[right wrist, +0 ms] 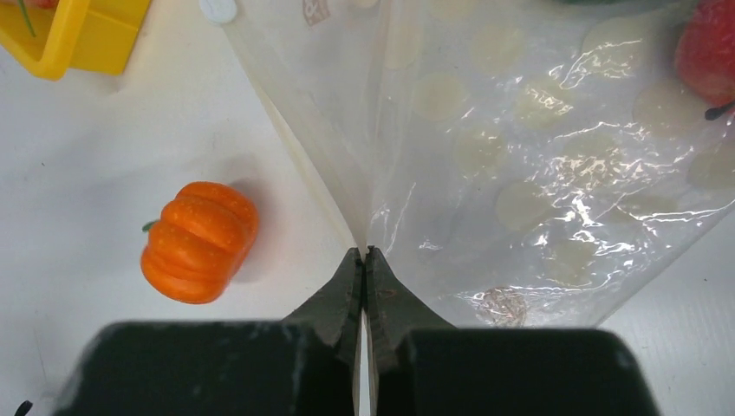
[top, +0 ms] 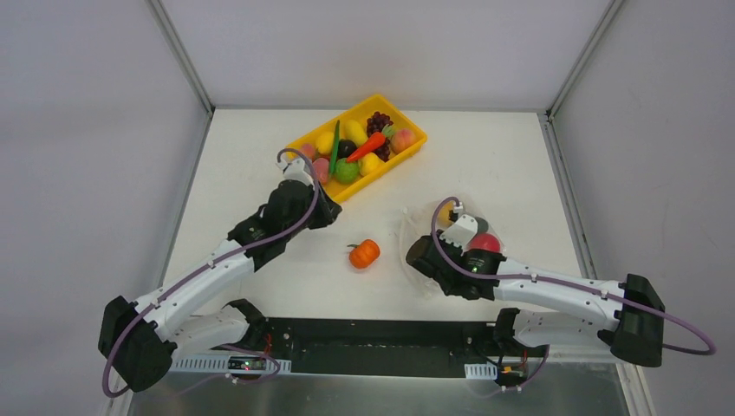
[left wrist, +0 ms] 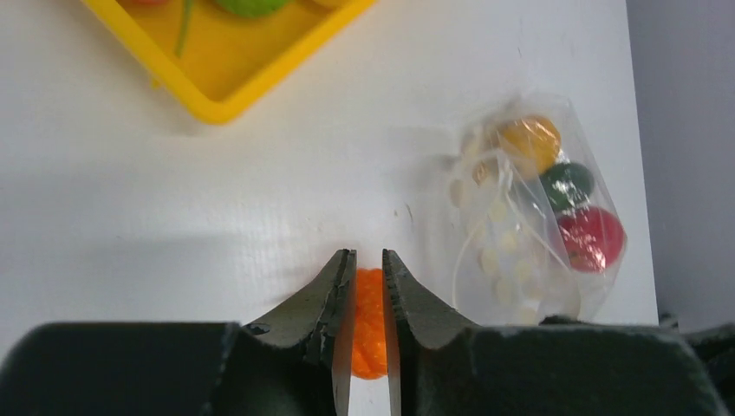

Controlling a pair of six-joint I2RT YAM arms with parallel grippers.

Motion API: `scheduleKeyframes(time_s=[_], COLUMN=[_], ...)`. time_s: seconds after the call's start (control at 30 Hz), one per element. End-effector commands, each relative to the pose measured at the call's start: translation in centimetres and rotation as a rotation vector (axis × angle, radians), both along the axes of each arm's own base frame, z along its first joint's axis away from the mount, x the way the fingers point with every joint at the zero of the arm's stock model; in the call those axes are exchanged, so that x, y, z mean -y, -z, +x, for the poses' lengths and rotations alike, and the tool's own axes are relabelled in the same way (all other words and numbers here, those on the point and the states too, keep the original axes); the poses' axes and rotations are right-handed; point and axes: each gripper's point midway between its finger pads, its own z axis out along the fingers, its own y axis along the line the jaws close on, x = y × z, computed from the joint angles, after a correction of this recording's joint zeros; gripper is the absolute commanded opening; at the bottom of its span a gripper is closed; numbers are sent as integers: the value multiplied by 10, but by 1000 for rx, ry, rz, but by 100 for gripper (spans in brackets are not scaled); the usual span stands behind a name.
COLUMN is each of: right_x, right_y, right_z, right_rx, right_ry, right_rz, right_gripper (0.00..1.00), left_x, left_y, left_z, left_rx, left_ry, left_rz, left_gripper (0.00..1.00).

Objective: Open the zip-top bag and remove the fake food

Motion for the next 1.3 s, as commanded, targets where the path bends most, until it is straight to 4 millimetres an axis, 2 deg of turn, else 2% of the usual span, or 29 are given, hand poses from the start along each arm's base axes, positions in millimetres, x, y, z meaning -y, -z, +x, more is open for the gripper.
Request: scheduleKeyframes(time_s=[0.0,0.1,0.2,0.33,0.4,0.5,0.6,0.77,1.17,1.27], right_x=[6,3,-1,-5,-6,-6,-8,-8,-2,-4], right_y=[-3,-3,-2,-1,0,4,7,9,17,19], right_z=[2,1,0,0,0,-1,-4,-7,-10,-10], right_rx=[21,16,13,15,14,6,-9,-18,-23,-28], right_ry=[28,17,9,-1,-6,-10,-19,-19,-14,-17], right_rz=[15,32,53,80,80,75,83,110,119,115], right_gripper=[2,0,0,0,0,0,0,0,0,0], left_x=[-15,-5,-2,-1,0,9,14,27,90,96], left_y=[-29,-30,-8,19,32,41,43,46,82,91], left_z=[17,14,-1,-23,-28,-26,-12,16,18,24], left_rx=[29,-8,-84,-128,-145,-152,-138,-123,-197,-205], left_ry=[3,74,144,219,230,235,190,133,241,230], left_rz=[44,62,119,238,272,285,292,309,273,282], left_gripper=[19,37,52,67,74,87,98,99,99,99])
